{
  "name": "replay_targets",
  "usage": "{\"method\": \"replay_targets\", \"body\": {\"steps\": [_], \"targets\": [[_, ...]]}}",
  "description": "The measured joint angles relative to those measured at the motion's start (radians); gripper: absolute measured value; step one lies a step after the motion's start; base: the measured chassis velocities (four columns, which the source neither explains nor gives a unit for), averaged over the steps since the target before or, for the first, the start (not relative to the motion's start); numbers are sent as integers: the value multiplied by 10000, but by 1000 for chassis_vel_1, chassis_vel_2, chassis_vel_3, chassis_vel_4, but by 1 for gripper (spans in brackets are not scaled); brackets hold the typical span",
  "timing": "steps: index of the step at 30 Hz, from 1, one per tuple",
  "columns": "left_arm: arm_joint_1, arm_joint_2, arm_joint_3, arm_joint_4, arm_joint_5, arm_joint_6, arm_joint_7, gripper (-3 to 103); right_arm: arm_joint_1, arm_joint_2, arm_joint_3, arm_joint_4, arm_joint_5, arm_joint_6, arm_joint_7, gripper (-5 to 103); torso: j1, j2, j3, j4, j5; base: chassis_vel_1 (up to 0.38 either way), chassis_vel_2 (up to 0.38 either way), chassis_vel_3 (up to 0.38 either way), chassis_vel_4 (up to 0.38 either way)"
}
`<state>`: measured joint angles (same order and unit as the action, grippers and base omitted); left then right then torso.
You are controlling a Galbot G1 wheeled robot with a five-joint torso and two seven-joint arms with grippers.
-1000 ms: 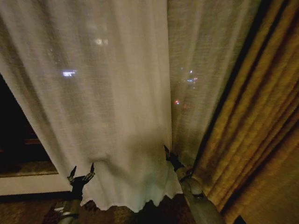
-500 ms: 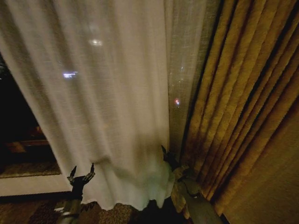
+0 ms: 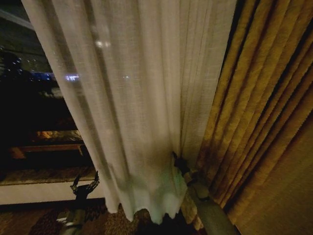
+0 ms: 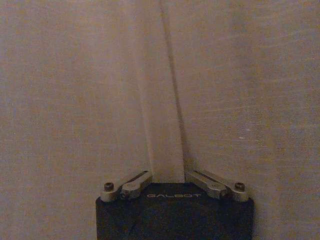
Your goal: Open the curtains by pulling them apart, changing their state from closed to fully open.
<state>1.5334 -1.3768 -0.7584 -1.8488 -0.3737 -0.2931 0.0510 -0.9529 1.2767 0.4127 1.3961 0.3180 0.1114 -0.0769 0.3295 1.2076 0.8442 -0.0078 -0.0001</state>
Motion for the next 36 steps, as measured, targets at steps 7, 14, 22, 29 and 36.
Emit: {"method": "replay_targets", "body": {"steps": [7, 14, 22, 29, 36], "targets": [[0, 0, 1, 1, 0, 0, -1, 100, 112, -596, 914, -9, -45, -289, 509, 0, 1, -1, 3, -3, 6, 0, 0, 0, 0], [0, 0, 1, 0, 0, -1, -1, 100, 46, -828, 1373, 143, -581, -1053, 1779, 0, 0, -1, 2, -2, 1, 0, 0, 0, 0], [0, 0, 3, 0, 0, 0, -1, 100, -352, -788, 1337, 743, -215, -1050, 2006, -3, 0, -2, 3, -4, 5, 0, 0, 0, 0], [0, 0, 2, 0, 0, -1, -3, 100, -1363, -834, 866, 2391, 996, -1389, 1159, 24, -1, -2, 1, -2, 0, 0, 0, 0, 0], [-1, 0, 2, 0, 0, 0, -4, 100, -2555, -963, 824, 3964, 1883, -1869, 800, 46, 0, -1, 1, -4, 1, 0, 0, 0, 0]]}}
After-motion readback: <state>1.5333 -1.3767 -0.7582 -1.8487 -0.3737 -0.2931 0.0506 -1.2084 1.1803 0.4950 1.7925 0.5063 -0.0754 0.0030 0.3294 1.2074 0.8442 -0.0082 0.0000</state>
